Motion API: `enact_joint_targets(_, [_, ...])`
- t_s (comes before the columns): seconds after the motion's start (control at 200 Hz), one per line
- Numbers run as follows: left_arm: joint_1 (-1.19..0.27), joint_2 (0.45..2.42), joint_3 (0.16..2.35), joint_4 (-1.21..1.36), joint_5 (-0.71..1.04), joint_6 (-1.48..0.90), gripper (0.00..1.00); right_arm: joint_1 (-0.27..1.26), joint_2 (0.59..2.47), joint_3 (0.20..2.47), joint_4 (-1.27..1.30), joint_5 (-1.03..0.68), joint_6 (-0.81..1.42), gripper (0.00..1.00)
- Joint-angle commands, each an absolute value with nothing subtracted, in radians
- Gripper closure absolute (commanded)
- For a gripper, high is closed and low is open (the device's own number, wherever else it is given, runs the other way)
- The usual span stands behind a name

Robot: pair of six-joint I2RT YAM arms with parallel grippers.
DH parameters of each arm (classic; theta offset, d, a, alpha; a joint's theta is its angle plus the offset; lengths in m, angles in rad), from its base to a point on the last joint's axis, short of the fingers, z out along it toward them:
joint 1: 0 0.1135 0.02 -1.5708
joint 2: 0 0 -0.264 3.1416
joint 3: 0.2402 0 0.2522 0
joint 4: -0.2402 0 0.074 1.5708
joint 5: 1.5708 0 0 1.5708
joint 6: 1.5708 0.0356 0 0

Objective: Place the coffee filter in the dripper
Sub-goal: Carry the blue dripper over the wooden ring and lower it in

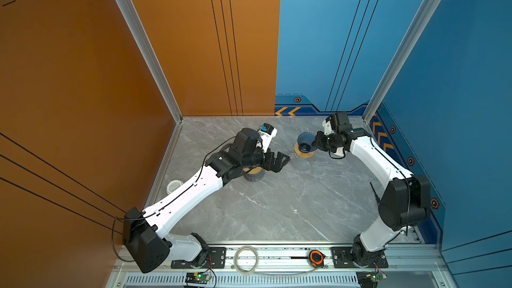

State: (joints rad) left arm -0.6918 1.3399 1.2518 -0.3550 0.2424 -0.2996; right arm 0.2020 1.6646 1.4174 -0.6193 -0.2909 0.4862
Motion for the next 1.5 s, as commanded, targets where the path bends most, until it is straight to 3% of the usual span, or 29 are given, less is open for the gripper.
enact_joint_targets(0.0, [-0.678,1.355,1.268,-0.336,0.270,-0.301,0.02,0.198,1.671,1.422,-0.607,-0.281,0.463,0.97])
enact_joint_targets(1.227, [-0.665,1.383,1.305,-0.337,0.327,-0.307,0.02,0.239,1.685,1.473,-0.960,-0.382,0.309,0.96])
enact_joint_targets(1.497, [-0.676,1.455,1.399,-0.382,0.322,-0.311,0.02,0.256,1.633,1.475,-0.912,-0.333,0.372,0.87])
